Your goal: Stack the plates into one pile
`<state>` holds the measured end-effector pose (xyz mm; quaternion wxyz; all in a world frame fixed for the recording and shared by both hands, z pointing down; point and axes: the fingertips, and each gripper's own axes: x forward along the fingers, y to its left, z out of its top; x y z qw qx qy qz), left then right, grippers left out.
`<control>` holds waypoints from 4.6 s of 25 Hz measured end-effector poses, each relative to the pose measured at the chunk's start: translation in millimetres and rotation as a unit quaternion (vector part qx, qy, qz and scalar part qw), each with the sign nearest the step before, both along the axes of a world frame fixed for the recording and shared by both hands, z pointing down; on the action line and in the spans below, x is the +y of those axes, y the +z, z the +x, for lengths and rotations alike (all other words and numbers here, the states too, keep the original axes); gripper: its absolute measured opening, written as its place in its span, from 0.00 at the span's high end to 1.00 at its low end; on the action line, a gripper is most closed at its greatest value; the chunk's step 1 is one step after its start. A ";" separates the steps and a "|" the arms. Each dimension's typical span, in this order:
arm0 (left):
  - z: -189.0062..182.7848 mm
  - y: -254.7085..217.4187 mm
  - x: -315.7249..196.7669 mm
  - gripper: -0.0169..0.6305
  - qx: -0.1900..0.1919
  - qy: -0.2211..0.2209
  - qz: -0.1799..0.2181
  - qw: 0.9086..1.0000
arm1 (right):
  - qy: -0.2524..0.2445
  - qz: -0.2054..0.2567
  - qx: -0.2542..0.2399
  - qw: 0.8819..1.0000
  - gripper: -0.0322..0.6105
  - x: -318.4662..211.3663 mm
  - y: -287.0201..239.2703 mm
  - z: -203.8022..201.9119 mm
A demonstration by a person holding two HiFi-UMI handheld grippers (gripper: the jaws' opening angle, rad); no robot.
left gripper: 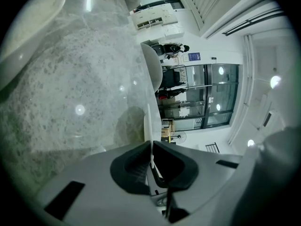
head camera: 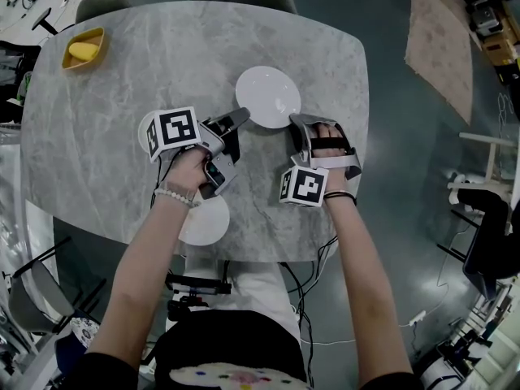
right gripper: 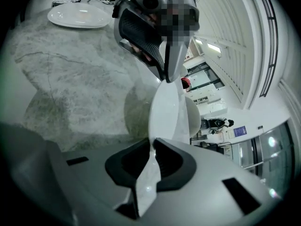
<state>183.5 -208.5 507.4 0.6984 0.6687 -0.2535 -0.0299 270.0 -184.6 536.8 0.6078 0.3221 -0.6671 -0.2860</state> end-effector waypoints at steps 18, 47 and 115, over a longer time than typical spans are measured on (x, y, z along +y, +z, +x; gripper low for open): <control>-32.5 -39.2 45.5 0.93 0.026 0.047 0.046 0.997 | 0.009 0.033 0.022 0.999 0.91 53.3 -35.6 -37.0; -167.5 -50.6 188.2 0.92 0.035 0.070 0.047 0.996 | -0.045 0.011 0.032 0.998 0.90 196.9 -55.1 -173.4; -238.2 -95.3 145.8 0.96 -0.259 0.107 0.364 0.888 | 0.131 -0.077 -0.445 0.882 0.94 179.5 -131.2 -185.3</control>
